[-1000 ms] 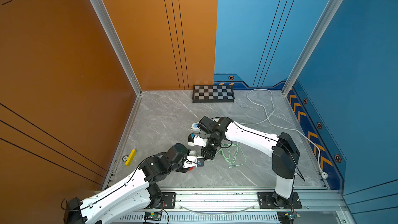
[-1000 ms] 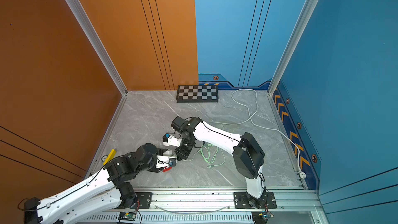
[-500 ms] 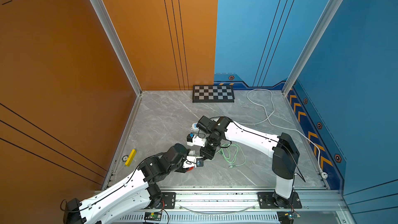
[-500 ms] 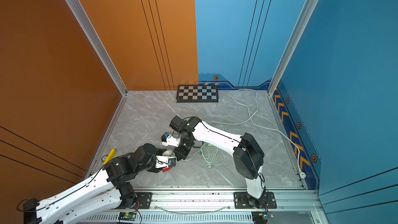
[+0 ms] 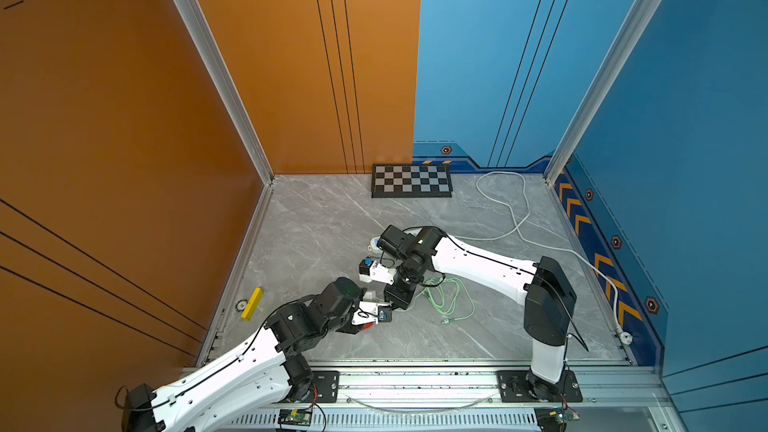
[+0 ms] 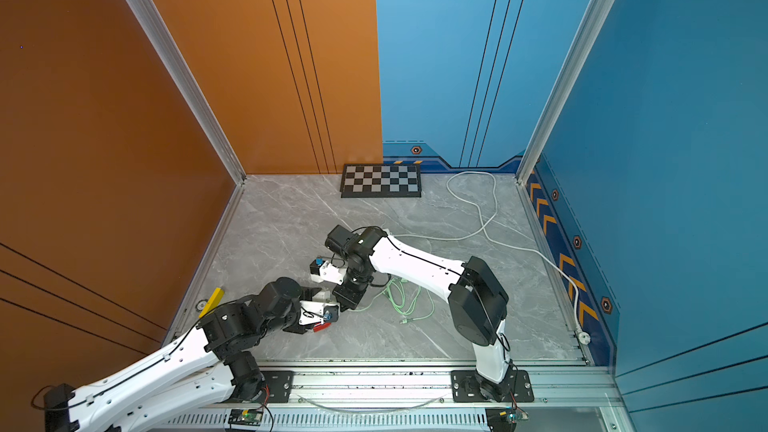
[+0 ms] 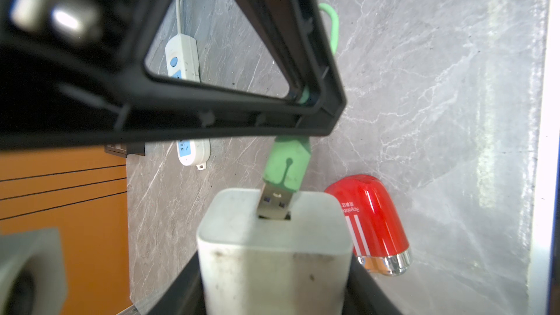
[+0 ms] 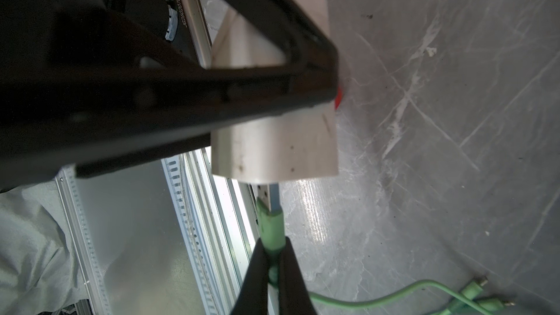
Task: Charge the electric shaver
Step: Insert the charging cable into the plug.
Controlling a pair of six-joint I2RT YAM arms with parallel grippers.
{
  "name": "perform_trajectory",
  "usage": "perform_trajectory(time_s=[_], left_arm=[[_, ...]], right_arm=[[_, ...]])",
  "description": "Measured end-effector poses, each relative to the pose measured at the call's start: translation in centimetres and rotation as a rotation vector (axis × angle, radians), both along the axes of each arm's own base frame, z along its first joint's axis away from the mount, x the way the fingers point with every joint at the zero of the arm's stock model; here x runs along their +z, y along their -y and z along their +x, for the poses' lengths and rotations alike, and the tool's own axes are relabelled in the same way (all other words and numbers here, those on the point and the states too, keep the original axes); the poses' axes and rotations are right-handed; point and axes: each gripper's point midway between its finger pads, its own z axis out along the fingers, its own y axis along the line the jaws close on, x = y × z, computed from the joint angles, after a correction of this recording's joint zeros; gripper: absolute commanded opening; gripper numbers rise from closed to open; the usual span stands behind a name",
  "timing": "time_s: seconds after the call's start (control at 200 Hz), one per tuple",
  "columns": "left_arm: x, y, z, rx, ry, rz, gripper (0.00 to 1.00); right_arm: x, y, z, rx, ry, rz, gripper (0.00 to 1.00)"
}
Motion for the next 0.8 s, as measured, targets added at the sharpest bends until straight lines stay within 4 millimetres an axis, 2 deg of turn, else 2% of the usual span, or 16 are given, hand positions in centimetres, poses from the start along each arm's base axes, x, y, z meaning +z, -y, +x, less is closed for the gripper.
perform_trajectory(time_s=[0.796], left_arm=[[0.16, -0.34, 0.38, -0.051, 0.078, 0.092, 0.0]], right_arm=[[0.06, -0.22, 0.52, -0.024, 0.014, -0.004, 0.0]])
